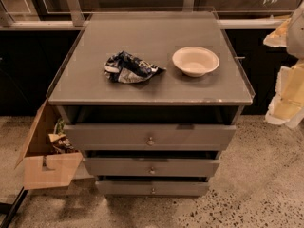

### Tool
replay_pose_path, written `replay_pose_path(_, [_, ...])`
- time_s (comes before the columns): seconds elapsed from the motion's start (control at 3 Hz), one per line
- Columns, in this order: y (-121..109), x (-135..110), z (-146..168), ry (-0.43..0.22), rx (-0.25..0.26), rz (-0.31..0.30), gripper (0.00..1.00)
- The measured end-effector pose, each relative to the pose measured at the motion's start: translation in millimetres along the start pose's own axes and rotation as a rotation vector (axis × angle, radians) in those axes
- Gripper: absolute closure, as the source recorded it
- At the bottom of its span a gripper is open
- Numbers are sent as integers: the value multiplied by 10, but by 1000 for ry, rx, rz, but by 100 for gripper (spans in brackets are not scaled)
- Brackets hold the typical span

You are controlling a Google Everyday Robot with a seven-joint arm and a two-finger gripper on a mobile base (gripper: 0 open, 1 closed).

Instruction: Open middle drawer

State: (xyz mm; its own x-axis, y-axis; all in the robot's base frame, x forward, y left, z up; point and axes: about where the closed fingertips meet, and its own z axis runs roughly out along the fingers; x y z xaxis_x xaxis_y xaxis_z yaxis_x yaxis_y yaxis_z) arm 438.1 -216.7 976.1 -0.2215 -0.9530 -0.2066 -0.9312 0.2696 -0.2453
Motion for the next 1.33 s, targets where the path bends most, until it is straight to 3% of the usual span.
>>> replay_pose_path(0.33, [0, 0, 0, 0, 0, 0, 0])
replay_pose_path(0.67, [23, -24, -2, -24, 43, -11, 0])
replay_pose_path(1.0, [133, -8, 137, -95, 72, 3, 0])
replay_pose_path(1.33, [157, -68, 423, -258, 97, 51, 0])
